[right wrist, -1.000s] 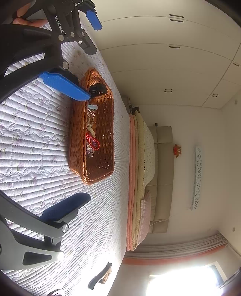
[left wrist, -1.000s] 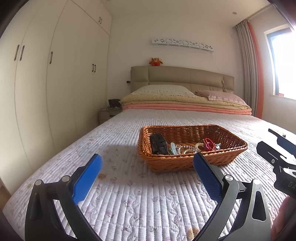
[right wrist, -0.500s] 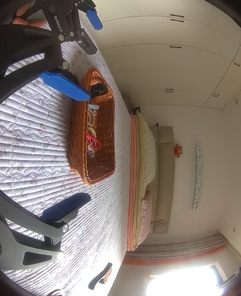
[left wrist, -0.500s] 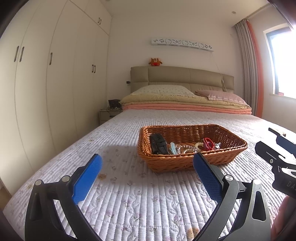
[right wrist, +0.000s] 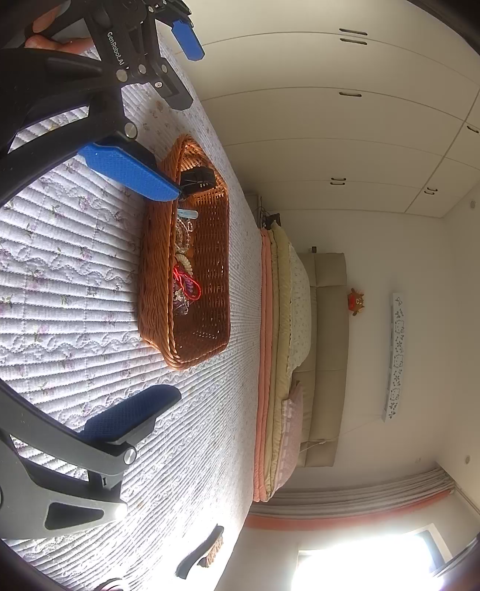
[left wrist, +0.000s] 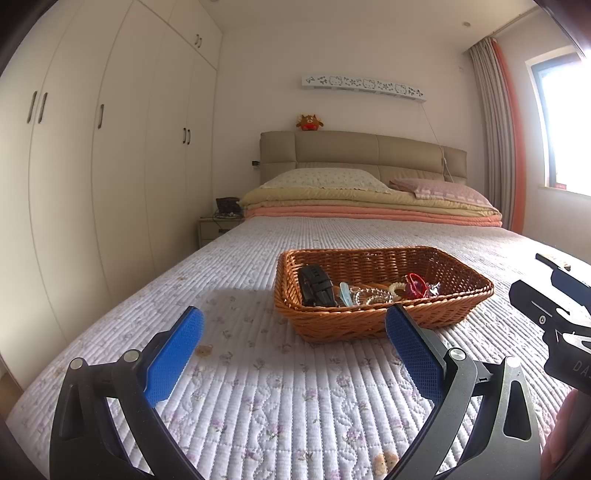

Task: Organize jewelry

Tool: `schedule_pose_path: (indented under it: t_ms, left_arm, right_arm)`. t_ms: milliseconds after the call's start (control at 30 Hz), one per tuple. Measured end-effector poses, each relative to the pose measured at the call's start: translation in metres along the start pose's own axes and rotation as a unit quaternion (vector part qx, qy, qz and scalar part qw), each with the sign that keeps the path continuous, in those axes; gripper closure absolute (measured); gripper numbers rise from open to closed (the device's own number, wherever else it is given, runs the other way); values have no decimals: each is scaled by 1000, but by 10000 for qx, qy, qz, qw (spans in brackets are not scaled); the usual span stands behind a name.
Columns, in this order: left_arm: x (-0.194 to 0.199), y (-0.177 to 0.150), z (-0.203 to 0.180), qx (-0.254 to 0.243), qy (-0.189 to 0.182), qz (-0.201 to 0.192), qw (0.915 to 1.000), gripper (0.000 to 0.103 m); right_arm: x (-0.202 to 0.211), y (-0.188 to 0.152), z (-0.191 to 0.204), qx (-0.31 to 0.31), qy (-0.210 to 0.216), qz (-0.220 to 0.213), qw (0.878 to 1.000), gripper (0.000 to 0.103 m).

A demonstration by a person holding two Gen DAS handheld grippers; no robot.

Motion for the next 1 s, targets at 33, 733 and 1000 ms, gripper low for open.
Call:
schedule_pose_path:
  t_ms: [33, 733, 1000]
  left_arm:
    - [0, 0, 0, -1, -2, 1, 10000, 7]
    - [-2, -1, -2, -29, -36, 8, 10000, 7]
    - [-1, -1, -2, -36, -35, 7, 10000, 7]
  right_arm:
    - [0, 0, 0, 0, -2, 2, 10000, 8]
    - [-1, 0, -1, -36, 5, 24, 10000, 8]
    - [-1, 0, -1, -40, 7, 29, 10000, 8]
Point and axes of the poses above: each gripper's, at about its wrist camera, not at the fingertips, and x roughly against the way its jaws point, z to its left, y to its top, the point moved 10 cm from there along -x, roughly the way its jaws point, and after that the axes turned 9 degrees about -x, right-handed, at the moved point
